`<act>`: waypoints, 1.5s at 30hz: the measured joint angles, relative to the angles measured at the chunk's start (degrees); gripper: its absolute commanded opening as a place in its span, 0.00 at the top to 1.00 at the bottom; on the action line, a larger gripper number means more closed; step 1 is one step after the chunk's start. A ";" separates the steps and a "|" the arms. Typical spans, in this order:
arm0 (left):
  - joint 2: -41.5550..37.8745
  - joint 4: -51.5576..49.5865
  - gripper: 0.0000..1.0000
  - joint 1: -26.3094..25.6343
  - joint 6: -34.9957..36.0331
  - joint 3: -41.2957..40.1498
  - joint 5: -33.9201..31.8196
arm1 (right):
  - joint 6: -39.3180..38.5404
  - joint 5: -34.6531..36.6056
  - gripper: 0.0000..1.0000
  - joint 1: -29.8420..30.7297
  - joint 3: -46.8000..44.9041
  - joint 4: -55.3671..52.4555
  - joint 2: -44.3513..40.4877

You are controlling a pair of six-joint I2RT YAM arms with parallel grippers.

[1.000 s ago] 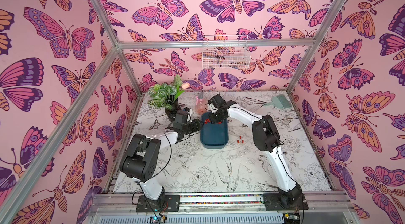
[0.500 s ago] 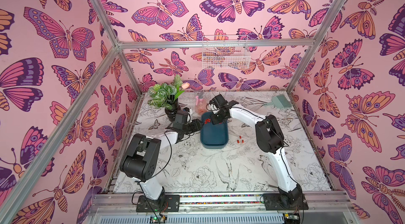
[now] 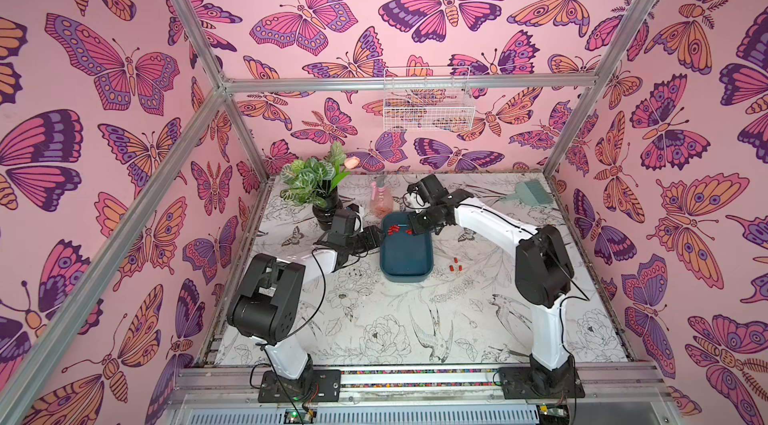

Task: Take the screw protection sleeves out of the storage box
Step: Pick up the screw protection sleeve from the storage box, then place the screw protection sleeve at the center of the board.

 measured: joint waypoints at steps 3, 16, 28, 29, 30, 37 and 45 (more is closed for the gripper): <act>0.00 0.00 0.49 0.00 0.00 0.00 0.02 | 0.96 0.15 0.97 0.00 -4.68 0.26 -5.57; 0.00 0.04 0.49 0.00 0.00 0.00 0.02 | 4.57 2.78 0.96 -1.62 -26.12 -0.17 -23.80; 0.00 0.46 0.49 0.02 0.00 -0.02 0.68 | 6.45 3.43 0.96 -8.70 -37.57 1.66 -30.86; 0.00 0.48 0.49 0.02 -0.02 -0.02 0.76 | 6.47 3.41 0.96 -9.35 -38.25 1.81 -30.86; 0.00 0.46 0.49 0.02 -0.02 -0.02 0.92 | 6.47 3.39 0.96 -9.77 -38.66 1.95 -30.86; 0.00 0.52 0.49 0.31 -0.07 -0.02 1.36 | 6.43 2.75 0.96 -10.84 -39.47 3.56 -30.01; 0.00 0.66 0.49 0.44 -0.22 -0.07 1.53 | 6.27 2.01 0.96 -10.86 -39.52 5.07 -25.88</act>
